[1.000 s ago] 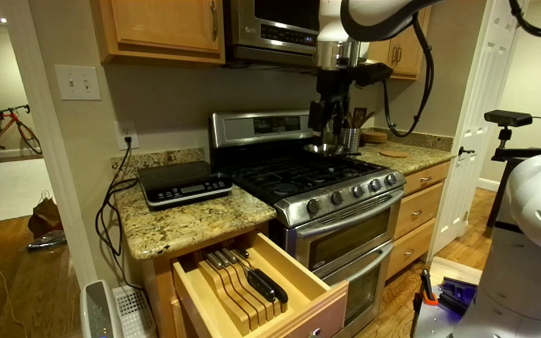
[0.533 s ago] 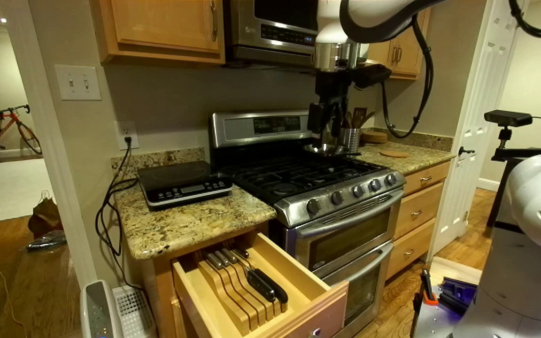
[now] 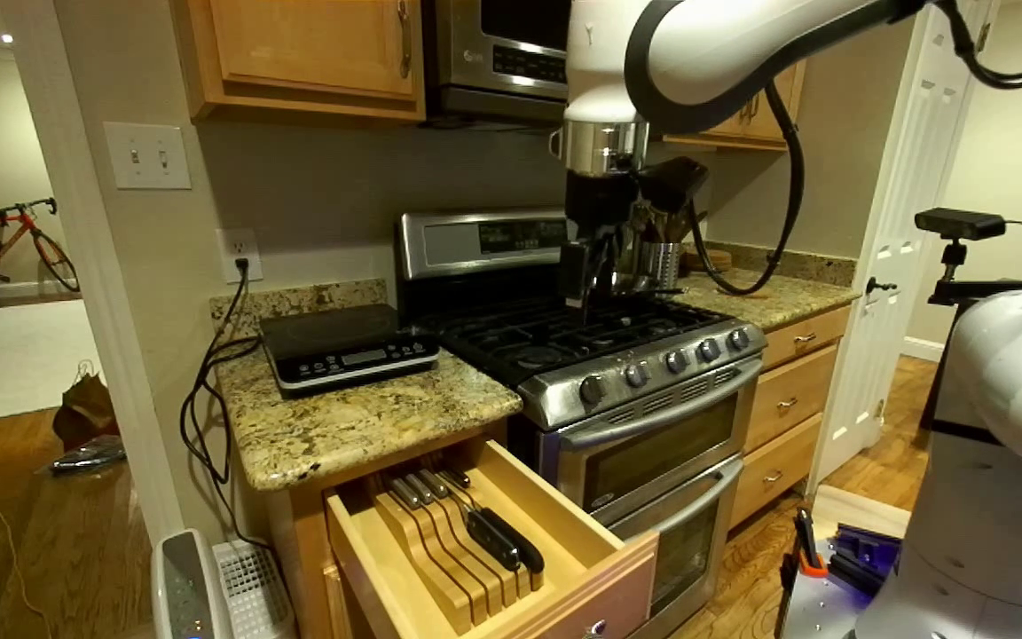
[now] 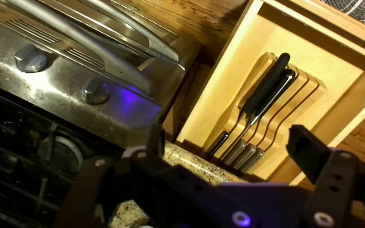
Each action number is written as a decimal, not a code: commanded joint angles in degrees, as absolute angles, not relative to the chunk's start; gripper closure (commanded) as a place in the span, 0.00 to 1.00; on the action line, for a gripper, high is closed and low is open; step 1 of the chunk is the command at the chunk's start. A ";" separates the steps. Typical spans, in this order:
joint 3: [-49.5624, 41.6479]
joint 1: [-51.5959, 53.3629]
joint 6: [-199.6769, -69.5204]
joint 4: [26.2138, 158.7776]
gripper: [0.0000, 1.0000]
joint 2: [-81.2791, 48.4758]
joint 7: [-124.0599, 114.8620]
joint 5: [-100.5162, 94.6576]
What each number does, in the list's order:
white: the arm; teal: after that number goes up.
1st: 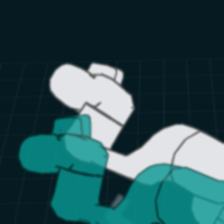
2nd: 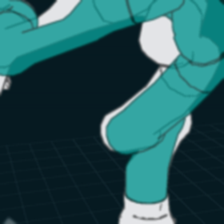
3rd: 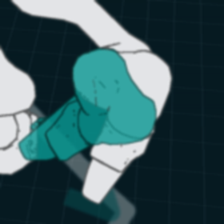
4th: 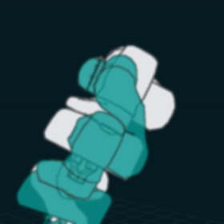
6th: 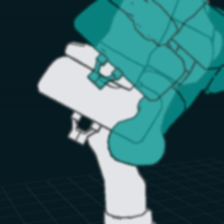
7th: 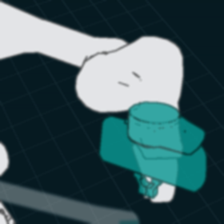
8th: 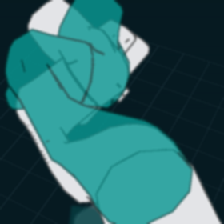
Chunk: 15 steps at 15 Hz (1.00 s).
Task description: Close the top drawer of the bottom cabinet on the left
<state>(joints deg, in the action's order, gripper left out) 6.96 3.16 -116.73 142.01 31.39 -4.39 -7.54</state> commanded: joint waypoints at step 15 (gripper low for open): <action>9.12 10.42 -128.76 148.91 0.00 28.02 3.56 -7.47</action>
